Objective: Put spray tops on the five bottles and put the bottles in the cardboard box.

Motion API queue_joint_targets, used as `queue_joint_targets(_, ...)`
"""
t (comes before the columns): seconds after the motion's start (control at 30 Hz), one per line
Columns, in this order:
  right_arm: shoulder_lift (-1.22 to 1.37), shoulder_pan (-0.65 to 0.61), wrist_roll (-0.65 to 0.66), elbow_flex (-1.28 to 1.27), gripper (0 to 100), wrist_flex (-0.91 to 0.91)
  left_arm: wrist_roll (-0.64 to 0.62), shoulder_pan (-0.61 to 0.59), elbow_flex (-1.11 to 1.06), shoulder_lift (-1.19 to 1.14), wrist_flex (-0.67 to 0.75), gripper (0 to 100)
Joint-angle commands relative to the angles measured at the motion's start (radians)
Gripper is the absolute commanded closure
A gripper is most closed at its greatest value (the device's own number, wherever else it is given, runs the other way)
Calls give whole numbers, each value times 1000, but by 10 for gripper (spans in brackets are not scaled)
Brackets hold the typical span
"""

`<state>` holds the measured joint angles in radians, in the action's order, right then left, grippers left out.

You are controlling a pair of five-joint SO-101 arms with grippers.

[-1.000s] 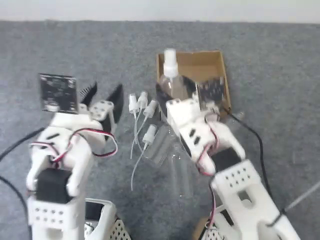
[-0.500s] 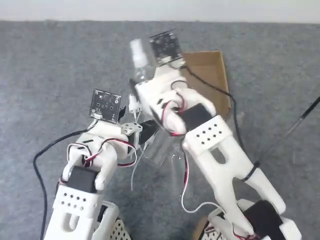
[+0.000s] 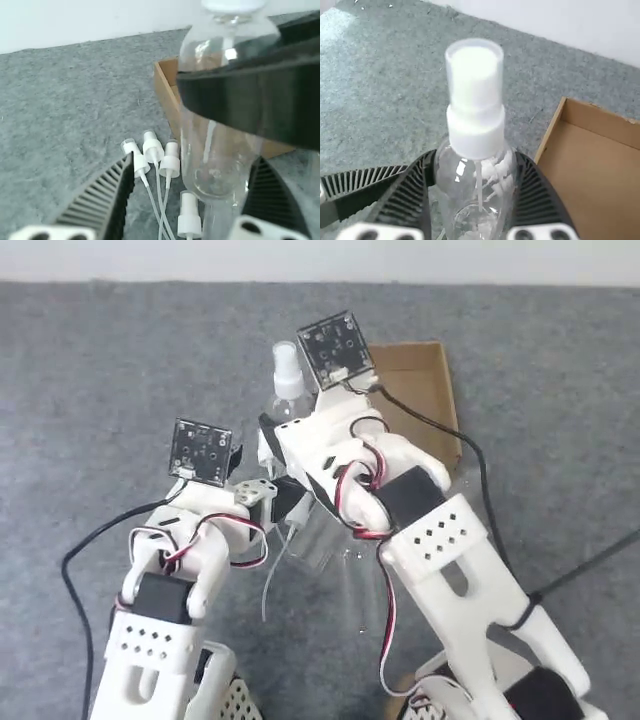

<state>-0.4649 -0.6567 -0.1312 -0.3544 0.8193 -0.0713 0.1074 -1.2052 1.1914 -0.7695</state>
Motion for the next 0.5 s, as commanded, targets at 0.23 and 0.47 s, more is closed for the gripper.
queue_joint_targets(0.23, 262, 228, 110, 14, 993, -544, -3, -127, -10, 21, 26, 733)
queue_joint_targets(0.47, 576, 289, 104, 166, 993, -684, -5, -164, -27, 20, 74, 923)
